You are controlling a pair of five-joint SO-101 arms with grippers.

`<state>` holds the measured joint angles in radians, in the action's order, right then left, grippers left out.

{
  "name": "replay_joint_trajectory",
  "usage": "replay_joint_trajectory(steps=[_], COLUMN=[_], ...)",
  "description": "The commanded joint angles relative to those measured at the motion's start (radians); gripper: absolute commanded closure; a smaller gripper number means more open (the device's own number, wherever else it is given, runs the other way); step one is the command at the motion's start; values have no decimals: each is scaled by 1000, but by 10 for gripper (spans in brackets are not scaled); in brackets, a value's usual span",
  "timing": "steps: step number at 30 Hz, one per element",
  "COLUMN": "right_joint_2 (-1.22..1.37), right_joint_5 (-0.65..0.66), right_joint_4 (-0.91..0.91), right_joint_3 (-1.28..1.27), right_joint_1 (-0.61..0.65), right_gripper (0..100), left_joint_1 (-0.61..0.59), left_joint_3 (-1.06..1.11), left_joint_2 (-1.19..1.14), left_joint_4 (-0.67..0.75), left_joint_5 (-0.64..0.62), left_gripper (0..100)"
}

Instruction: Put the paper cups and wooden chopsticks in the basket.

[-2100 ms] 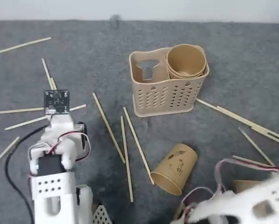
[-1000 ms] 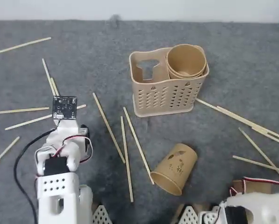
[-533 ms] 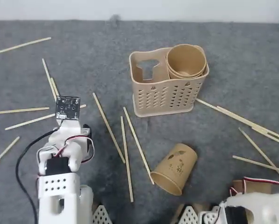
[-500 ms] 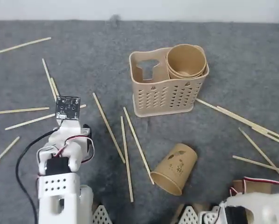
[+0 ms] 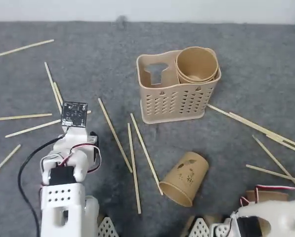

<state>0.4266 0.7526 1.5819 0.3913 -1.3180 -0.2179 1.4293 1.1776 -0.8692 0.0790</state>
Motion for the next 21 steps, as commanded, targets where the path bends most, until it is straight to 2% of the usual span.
replay_joint_trajectory(steps=[1, 12, 21], right_joint_2=[15, 127, 174], right_joint_5=[-9, -71, -72], right_joint_4=[-5, -91, -91], right_joint_3=[37, 37, 35], right_joint_1=[38, 108, 237], right_gripper=[991, 989, 991], left_joint_1=[6, 5, 5], left_joint_3=[-4, -4, -4], left_joint_2=[15, 15, 15], left_joint_4=[26, 26, 26], left_joint_5=[9, 9, 9], left_gripper=[896, 896, 896])
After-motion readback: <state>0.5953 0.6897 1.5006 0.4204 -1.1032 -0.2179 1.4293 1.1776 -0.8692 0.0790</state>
